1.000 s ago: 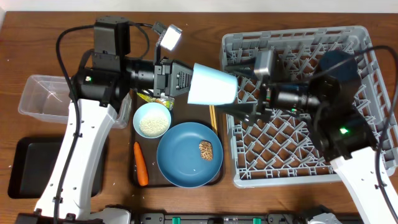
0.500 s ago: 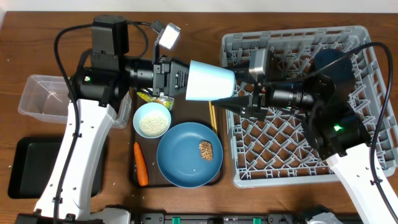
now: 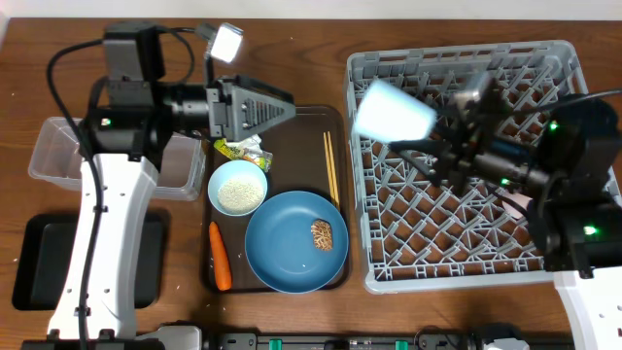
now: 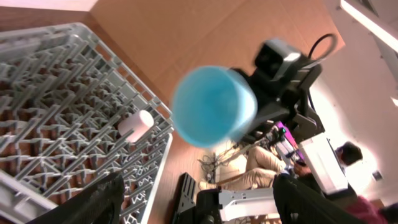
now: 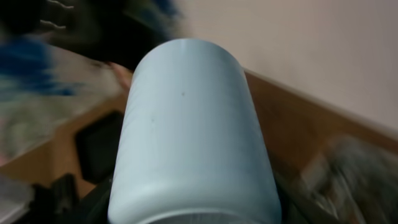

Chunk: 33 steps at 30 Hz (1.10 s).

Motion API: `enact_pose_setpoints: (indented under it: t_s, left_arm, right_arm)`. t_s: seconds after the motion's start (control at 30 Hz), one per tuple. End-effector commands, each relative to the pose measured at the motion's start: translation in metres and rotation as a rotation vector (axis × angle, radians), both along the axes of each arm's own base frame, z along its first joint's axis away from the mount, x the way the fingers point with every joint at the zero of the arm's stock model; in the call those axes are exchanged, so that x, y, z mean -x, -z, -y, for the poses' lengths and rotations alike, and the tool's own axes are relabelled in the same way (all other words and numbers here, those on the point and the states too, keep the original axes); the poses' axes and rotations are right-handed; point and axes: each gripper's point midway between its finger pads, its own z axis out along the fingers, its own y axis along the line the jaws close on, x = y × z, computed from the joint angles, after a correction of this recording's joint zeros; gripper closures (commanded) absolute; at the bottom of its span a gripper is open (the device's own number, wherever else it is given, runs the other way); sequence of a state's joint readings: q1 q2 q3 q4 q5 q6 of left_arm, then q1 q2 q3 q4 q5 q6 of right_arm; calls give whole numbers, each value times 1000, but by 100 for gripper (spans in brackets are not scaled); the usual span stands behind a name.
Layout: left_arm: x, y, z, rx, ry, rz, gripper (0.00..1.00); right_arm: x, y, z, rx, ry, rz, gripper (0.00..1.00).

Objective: Sort waste into correct bins and load items into the dishwasher rack
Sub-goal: 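Hand the light-blue cup from left gripper to right gripper, then lower the light-blue cup into the rack beside the pink cup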

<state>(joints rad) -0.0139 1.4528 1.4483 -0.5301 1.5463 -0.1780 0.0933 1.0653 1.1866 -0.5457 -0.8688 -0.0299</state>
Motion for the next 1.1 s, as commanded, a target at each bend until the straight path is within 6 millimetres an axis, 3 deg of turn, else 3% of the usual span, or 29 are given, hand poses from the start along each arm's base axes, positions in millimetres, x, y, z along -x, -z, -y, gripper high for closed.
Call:
enact_pose_setpoints:
  t_s: [0.0, 0.1, 0.2, 0.37, 0.5, 0.67, 1.07]
  left_arm:
    - [2, -8, -5, 15, 3, 2, 23]
    - [1, -8, -5, 14, 1, 3, 23]
    - [1, -8, -5, 14, 1, 2, 23]
    - [1, -8, -5, 14, 1, 2, 23]
    - [2, -7, -5, 14, 2, -3, 23]
    - [2, -7, -5, 15, 2, -4, 23]
    - [2, -6, -5, 15, 1, -14, 23]
  right_arm:
    - [-21, 26, 49, 96, 268, -98, 51]
    - [-25, 64, 101, 172, 558, -296, 51]
    - [-15, 93, 146, 267, 790, -435, 50]
    - [11, 119, 182, 326, 1003, -609, 50]
    - [30, 135, 199, 387, 1106, -718, 50]
    - [36, 153, 210, 479, 1143, -797, 50]
    - [15, 196, 216, 548, 1118, -946, 50]
